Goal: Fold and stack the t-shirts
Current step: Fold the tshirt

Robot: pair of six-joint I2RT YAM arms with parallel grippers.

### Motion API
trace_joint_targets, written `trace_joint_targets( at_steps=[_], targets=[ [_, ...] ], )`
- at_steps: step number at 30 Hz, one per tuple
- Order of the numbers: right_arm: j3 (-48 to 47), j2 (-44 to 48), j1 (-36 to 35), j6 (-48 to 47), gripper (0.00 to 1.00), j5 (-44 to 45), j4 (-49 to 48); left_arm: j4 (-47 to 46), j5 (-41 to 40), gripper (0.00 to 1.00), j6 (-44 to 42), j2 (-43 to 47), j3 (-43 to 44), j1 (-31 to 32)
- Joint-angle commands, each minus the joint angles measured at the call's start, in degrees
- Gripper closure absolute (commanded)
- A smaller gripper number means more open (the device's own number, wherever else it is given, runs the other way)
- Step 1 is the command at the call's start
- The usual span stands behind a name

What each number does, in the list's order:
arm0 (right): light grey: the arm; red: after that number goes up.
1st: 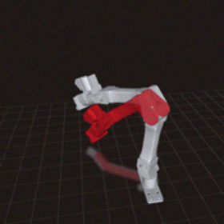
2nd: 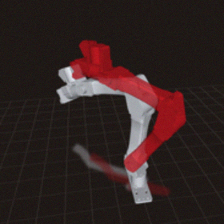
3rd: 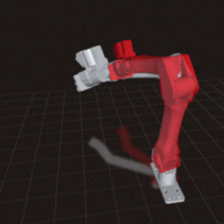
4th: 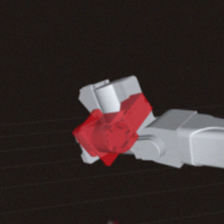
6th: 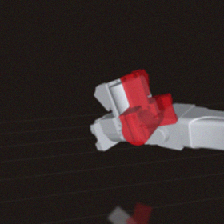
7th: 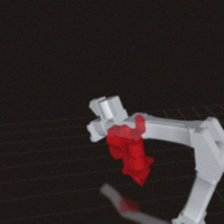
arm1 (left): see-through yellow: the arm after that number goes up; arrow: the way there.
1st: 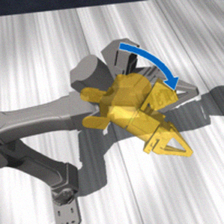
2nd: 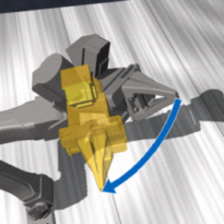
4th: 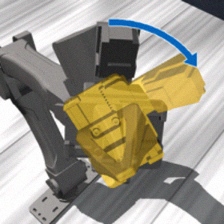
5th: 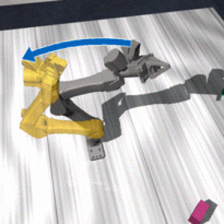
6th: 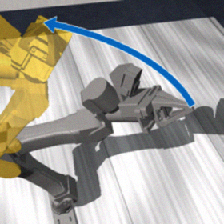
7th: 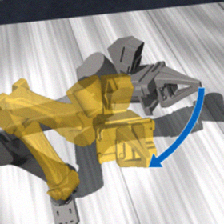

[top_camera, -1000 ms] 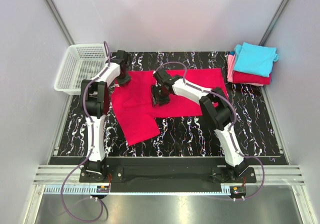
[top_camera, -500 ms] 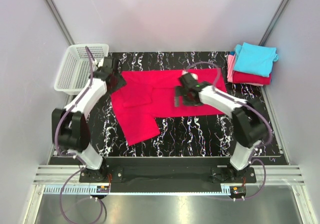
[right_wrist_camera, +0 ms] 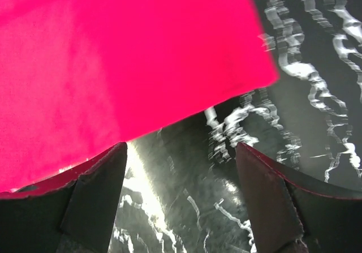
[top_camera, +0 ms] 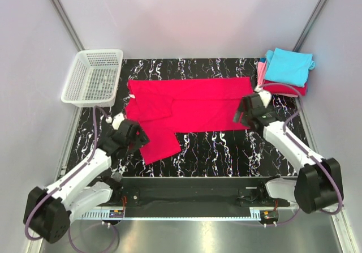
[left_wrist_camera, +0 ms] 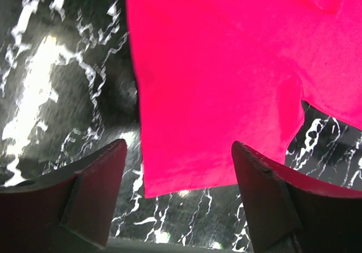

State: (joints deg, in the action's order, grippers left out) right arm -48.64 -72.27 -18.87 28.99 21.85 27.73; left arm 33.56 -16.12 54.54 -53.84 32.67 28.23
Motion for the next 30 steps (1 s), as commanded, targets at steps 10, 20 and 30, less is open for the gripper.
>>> trace_joint_targets(
  at_steps=[10, 20, 30],
  targets=[
    [3.0, -1.4, 18.5, 3.1, 0.17, -13.8, -5.8, 3.7, -0.3, 0.30, 9.6, 0.9, -5.9, 3.8],
    [3.4, -1.9, 22.1, 2.8, 0.17, -15.6, -6.4, 6.5, 1.5, 0.55, 15.6, 1.9, -8.7, 10.7],
    [3.5, -2.8, 22.6, 2.7, 0.17, -17.2, -6.8, 4.1, -0.8, 0.53, 14.2, -6.0, -3.7, 11.4]
  ],
)
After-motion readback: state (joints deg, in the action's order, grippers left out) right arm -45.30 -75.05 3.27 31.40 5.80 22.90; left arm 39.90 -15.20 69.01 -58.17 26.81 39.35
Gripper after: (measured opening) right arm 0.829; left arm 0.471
